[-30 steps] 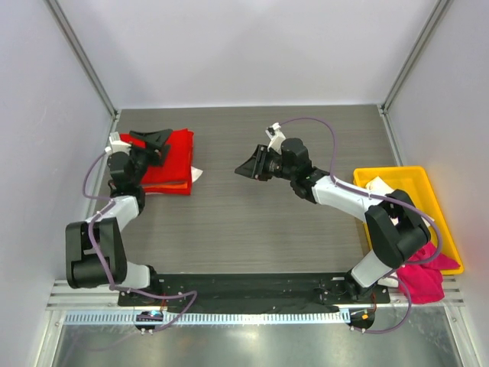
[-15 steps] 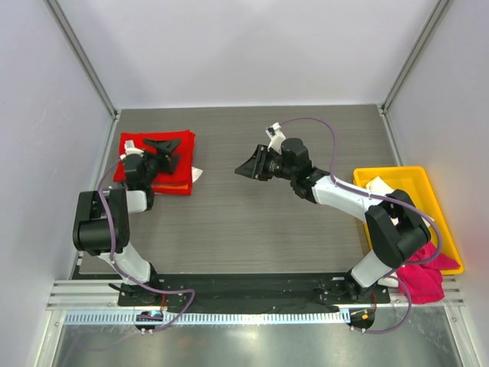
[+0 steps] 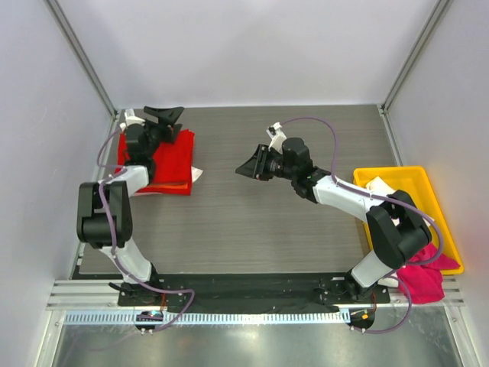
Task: Fold and stack the t-shirts
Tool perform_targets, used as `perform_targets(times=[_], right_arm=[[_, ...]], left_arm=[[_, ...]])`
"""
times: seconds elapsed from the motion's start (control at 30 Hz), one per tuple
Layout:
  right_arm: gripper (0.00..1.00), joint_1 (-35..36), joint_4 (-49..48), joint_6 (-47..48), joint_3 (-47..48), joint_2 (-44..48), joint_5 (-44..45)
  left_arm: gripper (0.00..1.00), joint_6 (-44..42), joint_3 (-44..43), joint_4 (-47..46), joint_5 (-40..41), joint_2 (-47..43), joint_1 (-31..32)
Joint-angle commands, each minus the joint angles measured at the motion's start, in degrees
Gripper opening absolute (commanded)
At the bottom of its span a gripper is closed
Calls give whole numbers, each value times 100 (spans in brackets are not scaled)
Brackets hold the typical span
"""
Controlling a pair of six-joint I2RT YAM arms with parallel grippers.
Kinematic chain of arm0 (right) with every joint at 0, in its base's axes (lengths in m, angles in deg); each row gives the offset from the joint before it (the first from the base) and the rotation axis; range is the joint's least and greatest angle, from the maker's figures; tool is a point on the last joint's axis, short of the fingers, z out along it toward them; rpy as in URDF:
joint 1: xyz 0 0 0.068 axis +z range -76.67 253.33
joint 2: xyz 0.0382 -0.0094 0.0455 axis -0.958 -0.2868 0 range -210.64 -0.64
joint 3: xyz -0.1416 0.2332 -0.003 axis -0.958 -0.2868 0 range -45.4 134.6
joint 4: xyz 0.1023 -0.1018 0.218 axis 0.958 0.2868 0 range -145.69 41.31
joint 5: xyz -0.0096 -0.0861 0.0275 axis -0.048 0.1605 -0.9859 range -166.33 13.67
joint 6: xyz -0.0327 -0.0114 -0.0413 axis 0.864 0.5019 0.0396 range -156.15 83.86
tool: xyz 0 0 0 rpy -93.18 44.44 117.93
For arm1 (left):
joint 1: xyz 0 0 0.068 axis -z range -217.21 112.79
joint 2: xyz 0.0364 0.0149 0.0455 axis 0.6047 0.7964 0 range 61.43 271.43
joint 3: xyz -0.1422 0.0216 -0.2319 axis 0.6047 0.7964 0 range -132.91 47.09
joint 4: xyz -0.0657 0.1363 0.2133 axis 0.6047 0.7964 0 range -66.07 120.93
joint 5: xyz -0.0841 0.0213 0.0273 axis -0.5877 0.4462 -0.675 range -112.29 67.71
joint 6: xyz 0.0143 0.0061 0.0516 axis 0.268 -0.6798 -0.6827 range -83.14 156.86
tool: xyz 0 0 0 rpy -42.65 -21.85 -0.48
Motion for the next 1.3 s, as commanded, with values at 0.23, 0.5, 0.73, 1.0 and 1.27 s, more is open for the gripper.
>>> perform_targets(times=[0.23, 0.5, 0.73, 1.0, 1.27], right_arm=[[31, -25, -145, 49, 68, 302, -69], [31, -51, -39, 93, 33, 425, -60], [31, -69, -136, 58, -90, 443, -51], [31, -87, -13, 75, -29, 478, -156], [31, -87, 303, 251, -73, 830, -78]], left_arm=[[82, -131, -803, 422, 141, 1186, -6], [85, -421, -1242, 1292, -87, 327, -462], [85, -527, -927, 1575, -456, -158, -1596], [85, -456, -505, 1170, -440, 403, -1817], [82, -60, -740, 431, -685, 871, -1976]])
